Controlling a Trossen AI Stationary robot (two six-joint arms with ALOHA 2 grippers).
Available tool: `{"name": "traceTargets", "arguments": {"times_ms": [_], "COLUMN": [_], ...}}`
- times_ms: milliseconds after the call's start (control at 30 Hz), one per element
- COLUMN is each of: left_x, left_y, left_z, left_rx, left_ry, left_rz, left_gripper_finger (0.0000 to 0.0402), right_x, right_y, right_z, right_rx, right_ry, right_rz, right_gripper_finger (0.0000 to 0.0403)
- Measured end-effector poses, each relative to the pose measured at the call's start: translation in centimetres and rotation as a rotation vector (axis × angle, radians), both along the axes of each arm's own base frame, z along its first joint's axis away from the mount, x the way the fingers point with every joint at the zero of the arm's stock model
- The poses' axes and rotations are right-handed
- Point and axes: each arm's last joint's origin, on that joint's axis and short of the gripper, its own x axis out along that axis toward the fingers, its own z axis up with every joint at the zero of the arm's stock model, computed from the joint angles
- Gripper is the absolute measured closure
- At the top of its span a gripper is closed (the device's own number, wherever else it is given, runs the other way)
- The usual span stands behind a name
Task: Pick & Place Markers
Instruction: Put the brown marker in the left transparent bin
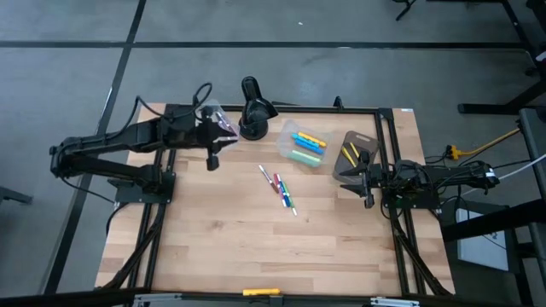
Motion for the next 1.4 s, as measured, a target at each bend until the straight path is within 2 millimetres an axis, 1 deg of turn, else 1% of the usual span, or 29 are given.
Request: {"name": "traceTargets", "arguments": {"times_ms": [167, 333, 467, 567, 700, 833, 1000, 1167, 1400], "left_x": [0.6, 1.3, 2.2, 3.1, 4.7, 6.3, 8.1, 9.3, 10.1], "left_y": [-1.2, -2.4, -3.2, -3.8, -4.4, -4.8, -5.0, -4.9, -4.8], "left_z": [0.8, 1.4, 1.5, 1.2, 0.1, -1.4, -3.2, -4.7, -6.2], "left_rx": [0.017, 0.071, 0.112, 0.138, 0.171, 0.217, 0.279, 0.315, 0.312], "left_ry": [-0.082, -0.15, -0.184, -0.185, -0.138, -0.061, 0.023, 0.103, 0.202], "left_rz": [-0.146, -0.279, -0.341, -0.377, -0.42, -0.454, -0.428, -0.375, -0.366], "left_gripper_finger": [0.0329, 0.0329, 0.0329, 0.0329, 0.0329, 0.0329, 0.0329, 0.0329, 0.0329], "right_x": [0.0, 0.0, 0.0, 0.0, 0.0, 0.0, 0.0, 0.0, 0.0], "right_y": [0.0, 0.0, 0.0, 0.0, 0.0, 0.0, 0.0, 0.0, 0.0], "right_z": [0.0, 0.0, 0.0, 0.0, 0.0, 0.0, 0.0, 0.0, 0.0], "right_rx": [0.0, 0.0, 0.0, 0.0, 0.0, 0.0, 0.0, 0.0, 0.0], "right_ry": [0.0, 0.0, 0.0, 0.0, 0.0, 0.0, 0.0, 0.0, 0.0], "right_rz": [0.0, 0.0, 0.0, 0.0, 0.0, 0.0, 0.0, 0.0, 0.0], "right_gripper_finger": [0.0209, 0.0209, 0.0209, 0.0209, 0.0209, 0.0209, 0.0209, 0.0209, 0.0209]}}
